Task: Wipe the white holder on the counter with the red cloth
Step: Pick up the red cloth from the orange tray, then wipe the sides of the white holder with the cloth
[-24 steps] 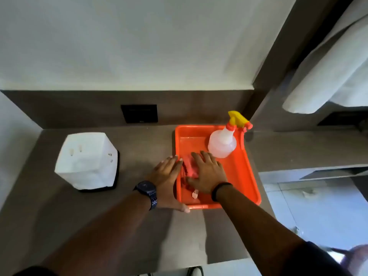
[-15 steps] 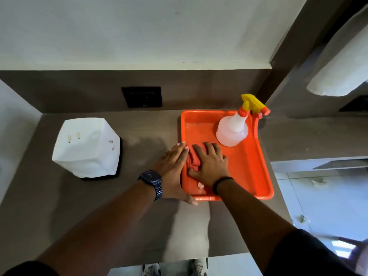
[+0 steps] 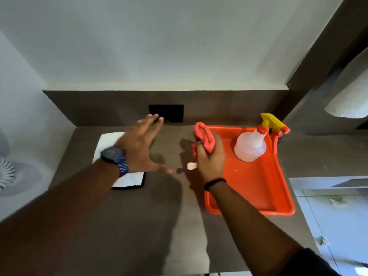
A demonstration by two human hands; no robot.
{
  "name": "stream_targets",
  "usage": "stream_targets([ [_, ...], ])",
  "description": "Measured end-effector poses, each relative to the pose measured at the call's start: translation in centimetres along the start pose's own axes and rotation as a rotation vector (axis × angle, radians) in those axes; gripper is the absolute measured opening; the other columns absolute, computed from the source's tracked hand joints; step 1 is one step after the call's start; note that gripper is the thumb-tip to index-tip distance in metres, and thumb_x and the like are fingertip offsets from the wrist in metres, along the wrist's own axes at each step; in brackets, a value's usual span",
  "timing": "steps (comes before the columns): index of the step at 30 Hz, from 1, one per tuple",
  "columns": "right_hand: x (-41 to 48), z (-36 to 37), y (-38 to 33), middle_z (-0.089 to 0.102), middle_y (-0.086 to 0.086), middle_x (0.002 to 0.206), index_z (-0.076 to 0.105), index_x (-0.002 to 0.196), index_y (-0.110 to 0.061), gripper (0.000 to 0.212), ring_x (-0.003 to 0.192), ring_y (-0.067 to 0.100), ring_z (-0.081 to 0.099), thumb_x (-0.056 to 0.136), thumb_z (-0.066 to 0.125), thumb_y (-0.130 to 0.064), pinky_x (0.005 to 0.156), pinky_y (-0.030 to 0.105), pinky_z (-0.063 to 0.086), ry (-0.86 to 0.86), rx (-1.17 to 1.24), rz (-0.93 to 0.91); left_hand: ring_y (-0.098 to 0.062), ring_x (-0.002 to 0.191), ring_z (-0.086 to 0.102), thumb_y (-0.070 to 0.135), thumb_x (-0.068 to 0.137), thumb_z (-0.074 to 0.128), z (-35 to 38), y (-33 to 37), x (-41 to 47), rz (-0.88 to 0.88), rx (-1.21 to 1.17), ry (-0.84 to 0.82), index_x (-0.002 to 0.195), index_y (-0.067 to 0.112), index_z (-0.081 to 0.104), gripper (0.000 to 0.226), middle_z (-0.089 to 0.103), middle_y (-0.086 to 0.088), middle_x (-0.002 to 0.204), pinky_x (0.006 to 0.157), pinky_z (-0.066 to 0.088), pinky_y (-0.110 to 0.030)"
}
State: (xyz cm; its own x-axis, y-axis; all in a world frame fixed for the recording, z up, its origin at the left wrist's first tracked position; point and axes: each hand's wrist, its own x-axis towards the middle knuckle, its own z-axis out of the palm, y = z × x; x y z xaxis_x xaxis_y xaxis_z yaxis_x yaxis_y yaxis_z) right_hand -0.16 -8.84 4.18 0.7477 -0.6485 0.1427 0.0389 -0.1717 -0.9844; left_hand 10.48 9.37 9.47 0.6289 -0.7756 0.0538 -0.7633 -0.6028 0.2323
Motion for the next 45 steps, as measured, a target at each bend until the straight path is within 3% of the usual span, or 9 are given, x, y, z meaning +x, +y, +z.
stream_targets([
  [3, -1.6, 5.7, -0.2, 0.074, -0.029, 0.091, 0.065, 0.112, -0.040, 0.043, 0.070, -0.008, 0.065, 0.086, 0.056, -0.007, 0.063, 0.014, 0.050, -0.098, 0.190, 0.184, -0.021, 0.145, 0.002, 0.098, 0.034, 0.048, -2.9, -4.9, -1.8, -0.067, 0.073, -0.051, 0.147, 0.021, -0.004, 0.146, 0.007, -0.006, 0.159, 0.117, 0.008, -0.040],
  [7, -4.7, 10.4, 1.3, 0.072, -0.017, 0.115, 0.063, 0.123, -0.026, 0.038, 0.112, 0.005, 0.067, 0.092, 0.060, -0.004, 0.092, 0.022, 0.054, -0.142, 0.312, 0.412, -0.021, 0.144, -0.006, 0.095, 0.018, 0.056, -2.9, -8.8, -3.5, -0.151, 0.117, -0.314, 0.143, 0.024, -0.020, 0.162, -0.005, -0.004, 0.159, 0.115, 0.003, -0.038],
  [10, -6.2, 13.0, 1.7, 0.073, -0.015, 0.117, 0.064, 0.121, -0.034, 0.034, 0.110, 0.007, 0.068, 0.088, 0.063, -0.027, 0.088, 0.024, 0.057, -0.209, 0.337, 0.471, -0.025, 0.142, 0.009, 0.081, 0.021, 0.073, -1.5, -9.9, -4.1, -0.165, 0.142, -0.406, 0.143, 0.025, -0.015, 0.161, 0.007, -0.007, 0.157, 0.114, 0.017, -0.041],
  [14, -6.1, 15.4, 0.6, 0.058, -0.002, 0.144, 0.055, 0.137, -0.027, 0.057, 0.134, 0.016, 0.053, 0.089, 0.051, -0.057, 0.115, 0.043, 0.042, -0.205, 0.279, 0.459, -0.029, 0.133, 0.027, 0.070, 0.024, 0.076, 0.0, -10.4, -3.8, -0.164, 0.126, -0.334, 0.144, 0.021, -0.001, 0.151, 0.023, -0.009, 0.150, 0.109, 0.031, -0.042],
  [25, -9.0, 16.1, 1.3, 0.060, -0.008, 0.136, 0.055, 0.115, -0.058, 0.039, 0.127, 0.013, 0.056, 0.082, 0.042, -0.075, 0.111, 0.045, 0.047, -0.103, 0.205, 0.475, -0.030, 0.118, 0.046, 0.072, 0.014, 0.069, 1.1, -10.9, -3.7, -0.163, 0.154, -0.229, 0.136, 0.023, 0.016, 0.142, 0.044, -0.008, 0.136, 0.094, 0.045, -0.044],
  [32, -3.6, 17.0, 1.1, 0.062, 0.005, 0.138, 0.058, 0.134, -0.024, 0.049, 0.129, 0.023, 0.056, 0.097, 0.045, -0.053, 0.114, 0.046, 0.042, -0.189, 0.130, 0.457, -0.028, 0.123, 0.042, 0.075, 0.016, 0.068, 0.4, -10.7, -3.7, -0.189, 0.175, -0.263, 0.137, 0.026, 0.012, 0.143, 0.040, -0.005, 0.141, 0.096, 0.042, -0.041],
  [37, -6.6, 16.7, 1.9, 0.061, -0.017, 0.125, 0.055, 0.120, -0.053, 0.033, 0.125, 0.015, 0.056, 0.090, 0.042, -0.063, 0.112, 0.042, 0.044, -0.131, 0.183, 0.531, -0.028, 0.124, 0.039, 0.074, 0.017, 0.069, 0.6, -10.7, -3.8, -0.196, 0.158, -0.271, 0.138, 0.027, 0.008, 0.144, 0.037, -0.005, 0.143, 0.100, 0.040, -0.042],
  [41, -8.2, 16.6, 1.2, 0.061, -0.006, 0.136, 0.050, 0.105, -0.066, 0.029, 0.127, 0.018, 0.057, 0.080, 0.039, -0.074, 0.110, 0.048, 0.046, -0.101, 0.184, 0.473, -0.027, 0.125, 0.037, 0.075, 0.016, 0.070, 0.7, -10.7, -3.8, -0.193, 0.126, -0.263, 0.138, 0.029, 0.008, 0.144, 0.035, -0.004, 0.143, 0.100, 0.041, -0.043],
  [45, -5.2, 16.8, 0.3, 0.057, -0.002, 0.143, 0.053, 0.132, -0.040, 0.044, 0.133, 0.016, 0.052, 0.093, 0.041, -0.056, 0.115, 0.041, 0.042, -0.139, 0.111, 0.348, -0.028, 0.130, 0.032, 0.075, 0.019, 0.069, 0.4, -10.6, -3.8, -0.192, 0.135, -0.285, 0.139, 0.029, 0.005, 0.144, 0.029, -0.005, 0.147, 0.104, 0.036, -0.044],
])
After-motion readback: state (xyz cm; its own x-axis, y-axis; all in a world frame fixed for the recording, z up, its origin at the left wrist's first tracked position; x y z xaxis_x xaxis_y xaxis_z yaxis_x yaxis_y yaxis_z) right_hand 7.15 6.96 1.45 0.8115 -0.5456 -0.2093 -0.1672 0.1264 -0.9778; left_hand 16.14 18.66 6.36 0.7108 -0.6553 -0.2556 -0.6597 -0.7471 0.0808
